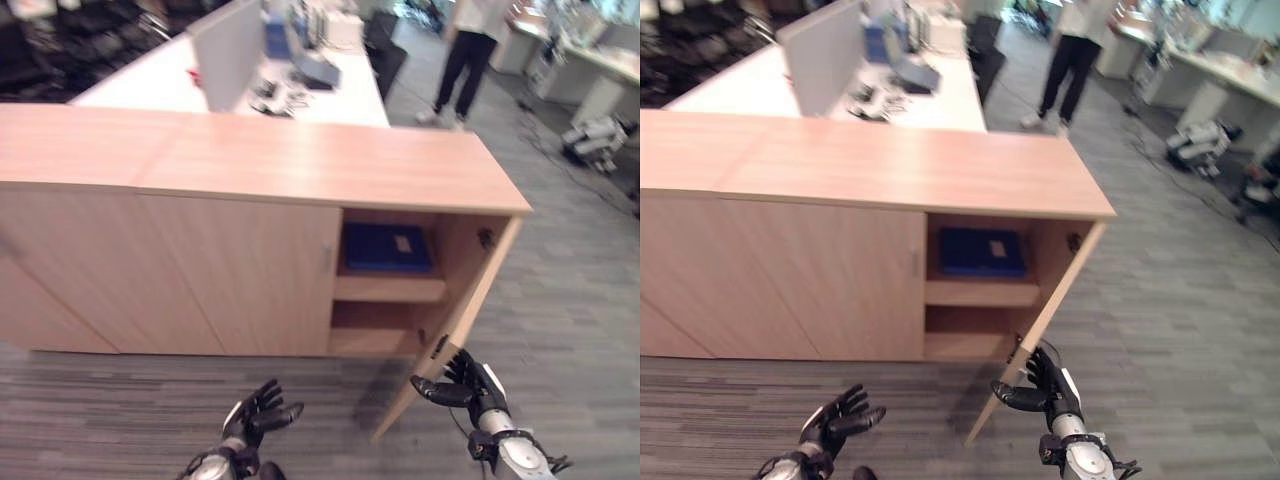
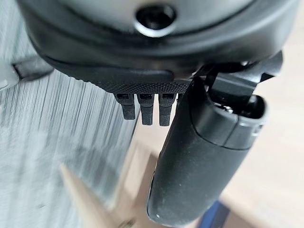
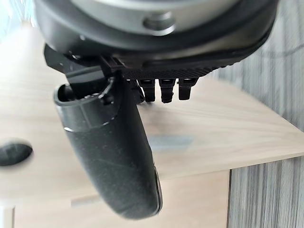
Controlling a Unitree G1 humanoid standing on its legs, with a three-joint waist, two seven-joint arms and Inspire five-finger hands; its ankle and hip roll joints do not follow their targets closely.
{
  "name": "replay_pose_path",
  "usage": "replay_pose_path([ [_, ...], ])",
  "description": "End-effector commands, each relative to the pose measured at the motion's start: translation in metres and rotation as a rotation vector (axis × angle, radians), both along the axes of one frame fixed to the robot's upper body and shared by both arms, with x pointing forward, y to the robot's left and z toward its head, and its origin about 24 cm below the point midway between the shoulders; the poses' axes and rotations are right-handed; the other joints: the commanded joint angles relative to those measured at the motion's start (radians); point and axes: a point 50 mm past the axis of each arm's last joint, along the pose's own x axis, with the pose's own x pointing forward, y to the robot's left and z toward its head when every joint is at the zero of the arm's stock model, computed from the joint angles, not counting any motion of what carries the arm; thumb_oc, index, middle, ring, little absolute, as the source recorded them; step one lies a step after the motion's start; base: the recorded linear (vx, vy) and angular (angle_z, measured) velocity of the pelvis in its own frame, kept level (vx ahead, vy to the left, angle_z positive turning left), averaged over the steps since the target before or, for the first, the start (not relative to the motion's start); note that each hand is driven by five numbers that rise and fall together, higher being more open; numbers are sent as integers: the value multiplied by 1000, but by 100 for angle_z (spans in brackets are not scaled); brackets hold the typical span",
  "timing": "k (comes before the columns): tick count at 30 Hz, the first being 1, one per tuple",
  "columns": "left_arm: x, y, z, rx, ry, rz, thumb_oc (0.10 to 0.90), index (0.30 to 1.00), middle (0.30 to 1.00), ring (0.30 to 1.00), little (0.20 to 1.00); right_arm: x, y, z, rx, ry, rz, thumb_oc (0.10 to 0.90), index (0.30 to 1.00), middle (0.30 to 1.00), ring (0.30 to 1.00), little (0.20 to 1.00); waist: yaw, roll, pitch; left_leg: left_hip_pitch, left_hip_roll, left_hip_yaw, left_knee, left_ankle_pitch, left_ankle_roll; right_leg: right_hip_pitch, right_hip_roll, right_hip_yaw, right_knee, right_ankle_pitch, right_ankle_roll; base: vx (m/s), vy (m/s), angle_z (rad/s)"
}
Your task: Put the empty folder in the office cabinet
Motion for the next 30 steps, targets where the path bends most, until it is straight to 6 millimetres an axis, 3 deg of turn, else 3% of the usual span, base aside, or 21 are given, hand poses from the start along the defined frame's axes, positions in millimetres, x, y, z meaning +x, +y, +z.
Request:
replay_pose_path([
  [1, 36, 3, 37, 36, -236, -51, 800, 900, 900, 900, 900, 88, 92, 101, 105, -515, 438, 800, 900, 900, 900, 900, 104, 54, 27, 196, 50, -108, -154, 41, -60, 12, -52, 173, 106, 68, 49, 152, 344, 78],
  [4, 43, 10, 42, 57, -260, -13, 800, 900, 900, 900, 900, 102, 127, 125, 149, -596, 534, 800, 900, 900, 900, 900, 116, 55, 41, 211, -7, -115, -168, 8, -25, -50, -94, 257, 204, 133, 72, 162, 286, 95],
  [5, 43, 10, 42, 57, -261, -12, 800, 900, 900, 900, 900, 103, 127, 126, 149, -597, 534, 800, 900, 900, 900, 900, 118, 54, 41, 211, -8, -113, -168, 8, -24, -52, -96, 259, 206, 133, 72, 100, 213, 91],
  [7, 48, 9, 42, 66, -254, -21, 800, 900, 900, 900, 900, 105, 152, 150, 120, -684, 665, 800, 900, 900, 900, 900, 98, 82, 56, 232, -11, -122, -175, 6, -22, -126, -25, 345, 250, 45, 41, 109, 258, 60],
  [8, 48, 9, 42, 66, -254, -21, 800, 900, 900, 900, 900, 105, 152, 150, 120, -684, 665, 800, 900, 900, 900, 900, 98, 82, 56, 232, -11, -122, -175, 6, -22, -126, -25, 345, 250, 45, 41, 112, 212, 46],
  [9, 51, 4, 41, 63, -251, -36, 800, 900, 900, 900, 900, 105, 168, 169, 110, -751, 748, 800, 900, 900, 900, 900, 92, 105, 74, 227, -12, -149, -176, 15, -34, -159, 38, 348, 242, -38, 36, 106, 97, 79],
  [10, 54, 0, 42, 66, -251, -63, 800, 900, 900, 900, 900, 101, 185, 189, 132, -831, 830, 800, 900, 900, 900, 900, 88, 108, 70, 213, -25, -169, -179, 15, -38, -164, 70, 319, 182, -49, 18, 156, 106, 108],
  [13, 52, -1, 39, 56, -245, -63, 800, 900, 900, 900, 900, 91, 197, 206, 166, -896, 914, 800, 900, 900, 900, 900, 90, 104, 61, 211, -32, -189, -181, 22, -49, -147, 82, 297, 117, -55, 11, 126, -10, 186],
  [16, 49, 0, 38, 53, -242, -60, 800, 900, 900, 900, 900, 85, 197, 210, 176, -914, 958, 800, 900, 900, 900, 900, 110, 90, 41, 205, -34, -188, -183, 27, -56, -94, 95, 247, 49, -44, 6, 73, -87, 74],
  [20, 41, 3, 34, 48, -227, -57, 800, 900, 900, 900, 900, 82, 185, 196, 138, -867, 976, 800, 900, 900, 900, 900, 118, 85, 33, 213, -37, -175, -184, 31, -60, -56, 97, 218, 19, -29, 7, 36, -33, 2],
  [21, 36, 3, 31, 51, -213, -79, 800, 900, 900, 900, 900, 82, 162, 168, 113, -756, 919, 800, 900, 900, 900, 900, 108, 84, 32, 221, -40, -169, -184, 31, -62, -37, 104, 214, 3, -30, 3, 31, -24, -10],
  [22, 33, 1, 30, 46, -208, -84, 800, 900, 900, 900, 900, 80, 154, 157, 105, -713, 898, 800, 900, 900, 900, 900, 105, 87, 28, 227, -39, -167, -184, 30, -64, -27, 107, 213, -8, -29, 2, 36, -53, -6],
  [23, 30, 1, 28, 46, -199, -91, 800, 900, 900, 900, 900, 76, 127, 124, 52, -583, 812, 800, 900, 900, 900, 900, 82, 91, 27, 238, -37, -152, -184, 31, -69, -9, 112, 214, -30, -26, 2, 16, -40, -3],
  [26, 28, 1, 27, 43, -196, -91, 800, 900, 900, 900, 900, 71, 115, 108, 30, -519, 773, 800, 900, 900, 900, 900, 77, 93, 24, 244, -35, -145, -184, 31, -71, 0, 116, 220, -44, -22, 1, 0, -41, -20],
  [27, 27, 1, 27, 34, -197, -80, 800, 900, 900, 900, 900, 62, 93, 81, -17, -404, 700, 800, 900, 900, 900, 900, 59, 95, 24, 252, -32, -132, -184, 33, -74, 7, 120, 226, -59, -18, 2, 0, -40, -56],
  [30, 23, 2, 26, 18, -192, -64, 800, 900, 900, 900, 900, 44, 59, 43, -44, -236, 550, 800, 900, 900, 900, 900, 36, 103, 18, 267, -25, -98, -184, 37, -82, 15, 132, 247, -89, -8, 1, 15, -53, -55],
])
